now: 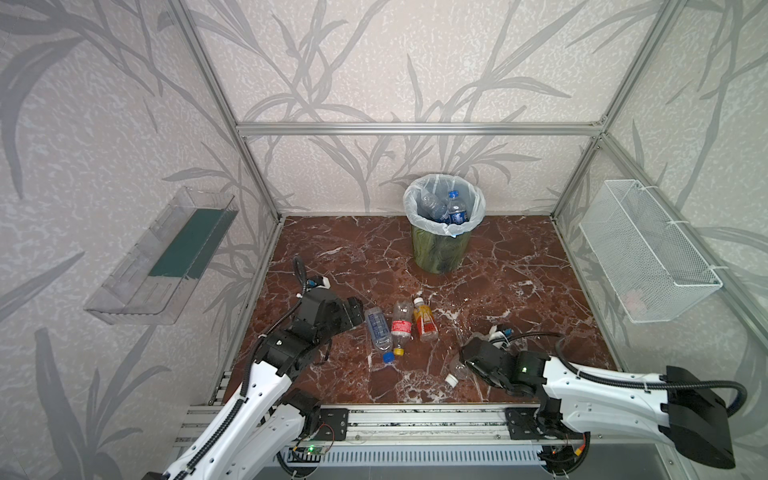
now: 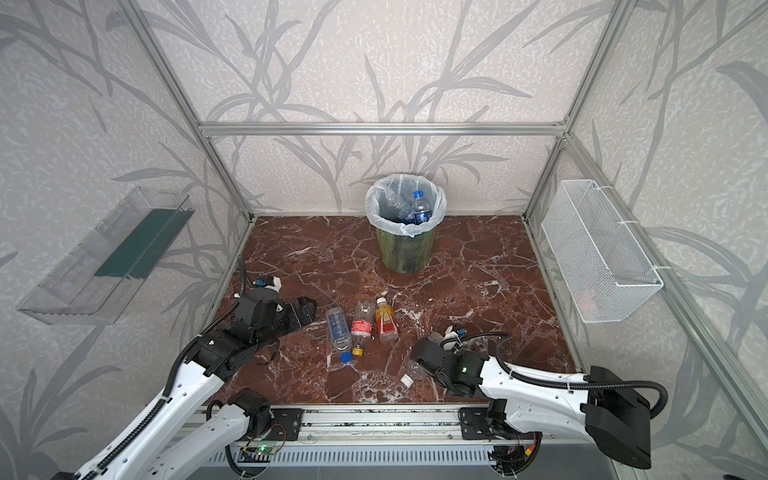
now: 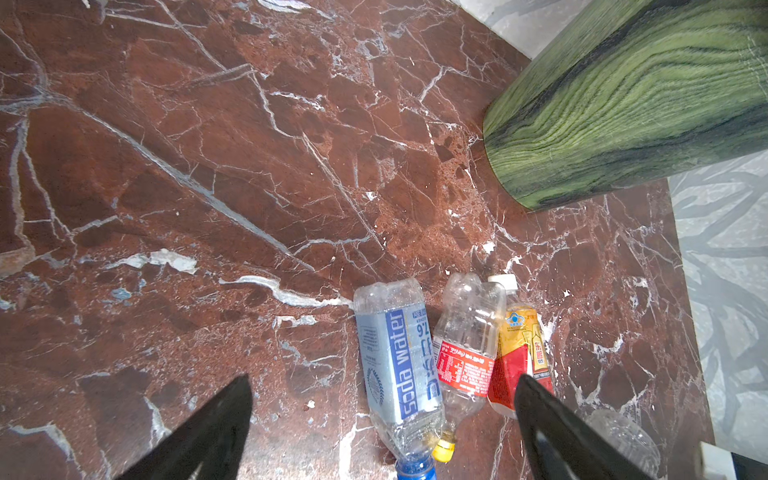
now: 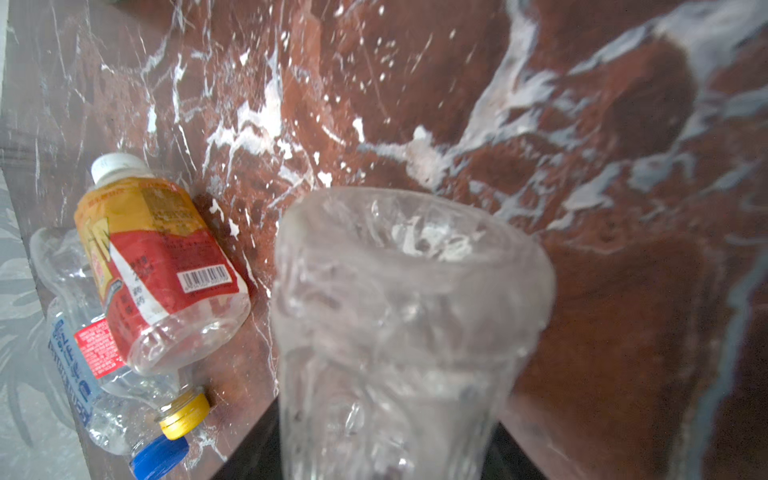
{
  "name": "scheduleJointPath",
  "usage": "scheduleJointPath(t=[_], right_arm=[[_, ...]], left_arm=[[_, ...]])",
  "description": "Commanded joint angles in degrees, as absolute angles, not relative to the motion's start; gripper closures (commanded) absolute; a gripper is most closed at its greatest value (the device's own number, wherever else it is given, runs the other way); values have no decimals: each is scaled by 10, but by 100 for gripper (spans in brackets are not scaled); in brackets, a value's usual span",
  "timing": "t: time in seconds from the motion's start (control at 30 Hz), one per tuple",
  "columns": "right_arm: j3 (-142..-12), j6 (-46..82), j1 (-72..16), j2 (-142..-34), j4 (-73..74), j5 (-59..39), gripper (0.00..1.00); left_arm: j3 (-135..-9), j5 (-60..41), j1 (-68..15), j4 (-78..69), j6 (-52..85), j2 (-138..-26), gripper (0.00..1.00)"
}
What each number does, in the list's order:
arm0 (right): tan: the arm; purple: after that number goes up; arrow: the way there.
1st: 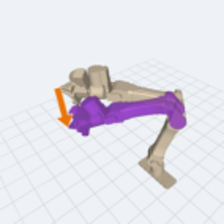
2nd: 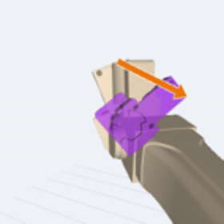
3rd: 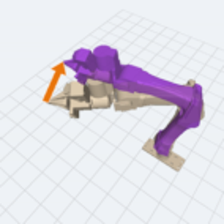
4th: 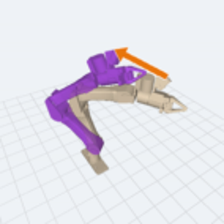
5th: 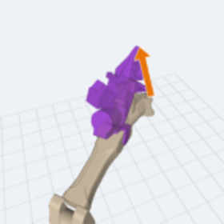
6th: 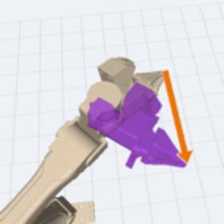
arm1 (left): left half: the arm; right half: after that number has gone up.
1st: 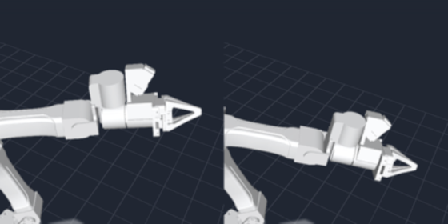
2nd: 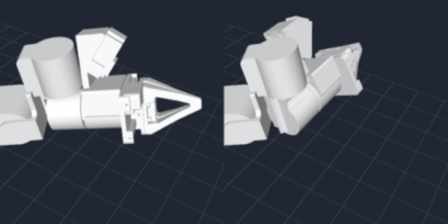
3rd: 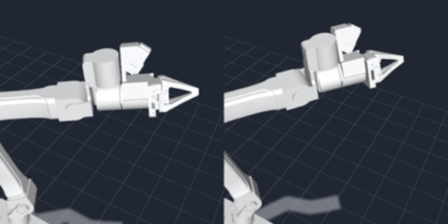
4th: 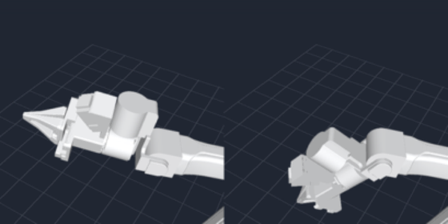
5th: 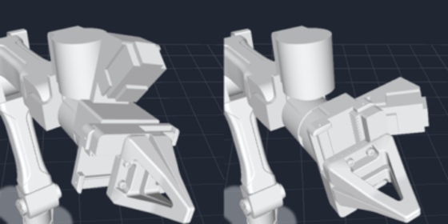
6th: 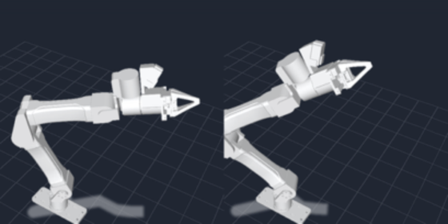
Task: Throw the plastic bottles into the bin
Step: 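Lift the crumpled bottle off the table with the right gripper, then carry the crumpled bottle with the right gripper up over the bin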
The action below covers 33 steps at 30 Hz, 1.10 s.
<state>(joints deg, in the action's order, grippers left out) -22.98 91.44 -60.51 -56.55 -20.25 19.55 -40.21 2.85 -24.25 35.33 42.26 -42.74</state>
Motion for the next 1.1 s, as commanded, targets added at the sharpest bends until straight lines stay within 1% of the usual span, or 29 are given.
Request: scheduleJointPath(t=[0.0,0.2,0.43,0.57,0.7,0.77,0.83,0.87,0.93,1.0,1.03,1.07], right_arm=[[-220,841,-577,-523,-243,199,50],[-219,742,-550,-469,-267,177,50],[-213,626,-543,-426,-208,156,50],[-250,563,-527,-419,-212,155,49],[-315,486,-494,-420,-212,144,48],[-367,441,-460,-430,-206,122,48],[-452,388,-405,-462,-189,83,48],[-504,370,-377,-489,-181,58,48],[-659,313,-319,-578,-176,10,45],[-819,298,-275,-690,-187,-25,38],[-903,306,-250,-757,-216,-50,32],[-983,316,-233,-817,-261,-67,24]], left_arm=[[-394,27,-239,346,429,-428,2],[-389,22,-239,341,435,-432,2],[-388,19,-239,340,439,-437,2],[-391,19,-239,346,438,-436,2],[-397,20,-239,354,435,-436,2],[-404,22,-239,359,434,-437,3],[-414,27,-239,366,432,-437,3],[-419,27,-239,368,432,-438,3],[-433,28,-239,370,433,-441,2],[-450,24,-239,374,435,-450,3],[-460,22,-239,376,438,-456,3],[-469,21,-238,379,439,-461,3]])
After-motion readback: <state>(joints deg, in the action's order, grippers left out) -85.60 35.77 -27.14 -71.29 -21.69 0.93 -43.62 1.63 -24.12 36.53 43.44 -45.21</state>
